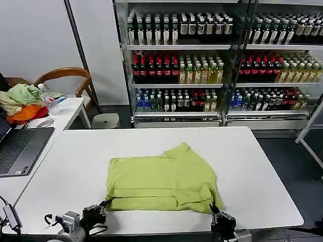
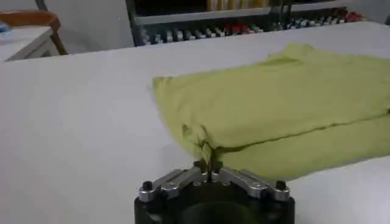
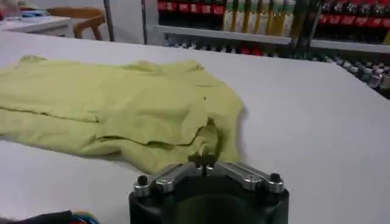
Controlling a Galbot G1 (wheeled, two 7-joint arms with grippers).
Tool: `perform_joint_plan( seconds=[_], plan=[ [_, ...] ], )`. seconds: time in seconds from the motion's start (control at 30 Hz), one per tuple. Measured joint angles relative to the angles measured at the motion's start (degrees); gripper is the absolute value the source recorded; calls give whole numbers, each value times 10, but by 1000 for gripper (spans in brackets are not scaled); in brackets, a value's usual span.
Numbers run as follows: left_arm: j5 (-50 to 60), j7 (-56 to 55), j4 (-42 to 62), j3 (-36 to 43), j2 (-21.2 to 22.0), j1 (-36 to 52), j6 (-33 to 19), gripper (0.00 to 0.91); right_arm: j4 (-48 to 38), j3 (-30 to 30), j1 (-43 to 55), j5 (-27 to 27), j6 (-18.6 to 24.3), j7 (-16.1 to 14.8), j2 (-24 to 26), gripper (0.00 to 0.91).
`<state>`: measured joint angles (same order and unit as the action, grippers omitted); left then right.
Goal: Fold and organize the clothes.
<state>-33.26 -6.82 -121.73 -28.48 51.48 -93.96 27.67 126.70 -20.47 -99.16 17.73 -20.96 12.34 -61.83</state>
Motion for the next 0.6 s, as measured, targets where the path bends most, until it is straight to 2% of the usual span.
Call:
perform_joint_plan(
  seconds=[0.4,0.43,0.47,0.5,0.6],
  plan=[
    [9,2,-26,-39,4,-60,12,40,9,4,-21,-6,4,-1,12,0],
    [10,3,-28,-41,4,-64,12,907,10,4,-22,-6,4,-1,12,0],
    [11,4,-31,-42,5,-68,13,907,11,5,-23,-7,4,-1,12,0],
    [12,4,-33,-42,5,-70,14,907,13,5,-23,-8,4,-1,12,907],
    [20,7,-40,-43,6,-77,21,907,18,4,-26,-10,4,-3,11,907]
  ],
)
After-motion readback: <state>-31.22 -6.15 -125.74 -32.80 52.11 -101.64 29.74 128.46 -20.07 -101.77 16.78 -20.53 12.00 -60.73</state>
